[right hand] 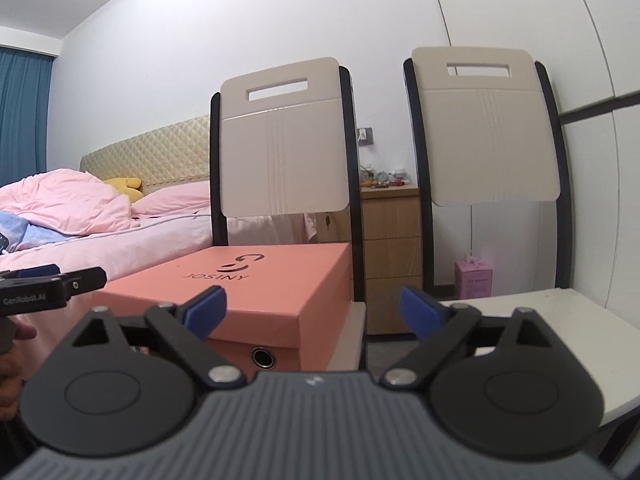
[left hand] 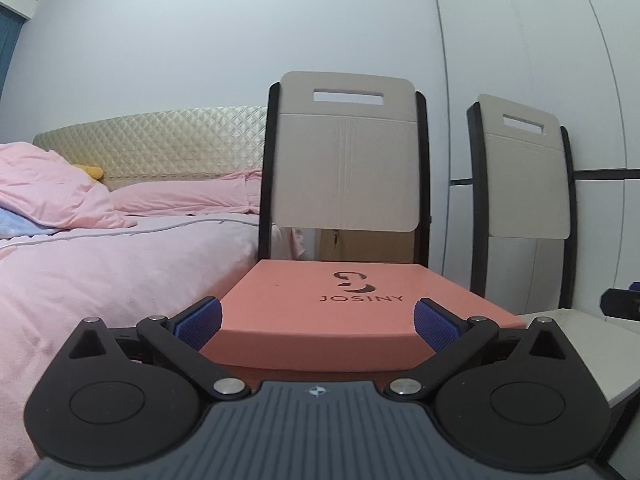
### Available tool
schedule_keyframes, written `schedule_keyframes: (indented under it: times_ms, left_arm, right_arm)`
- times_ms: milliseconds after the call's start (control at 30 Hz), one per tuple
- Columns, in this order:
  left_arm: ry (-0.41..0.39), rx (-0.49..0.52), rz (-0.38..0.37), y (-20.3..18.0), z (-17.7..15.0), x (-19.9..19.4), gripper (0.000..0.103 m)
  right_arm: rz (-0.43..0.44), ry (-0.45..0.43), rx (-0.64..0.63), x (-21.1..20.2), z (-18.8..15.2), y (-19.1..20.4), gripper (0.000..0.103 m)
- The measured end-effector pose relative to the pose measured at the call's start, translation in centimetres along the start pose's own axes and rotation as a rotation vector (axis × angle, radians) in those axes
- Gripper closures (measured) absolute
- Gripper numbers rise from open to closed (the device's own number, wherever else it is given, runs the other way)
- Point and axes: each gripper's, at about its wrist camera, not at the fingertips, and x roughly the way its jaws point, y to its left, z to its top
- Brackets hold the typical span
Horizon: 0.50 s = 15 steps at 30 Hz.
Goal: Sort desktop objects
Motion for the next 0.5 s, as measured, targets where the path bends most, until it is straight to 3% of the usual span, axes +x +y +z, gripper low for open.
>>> schedule_keyframes:
  times_ms: [233, 500]
  left_arm:
    - [0.001, -0.004, 0.005, 0.1, -0.07, -0.47, 0.0]
    - [0.005, 0.021, 0.024, -0.23, -0.23, -0.18, 0.0]
  right_arm:
    - [-0.027, -0.005, 0.011, -0.63, -0.19, -0.25, 0.008]
    - [-0.04, -0.011, 0.024, -0.79, -0.51, -0.1, 0.0]
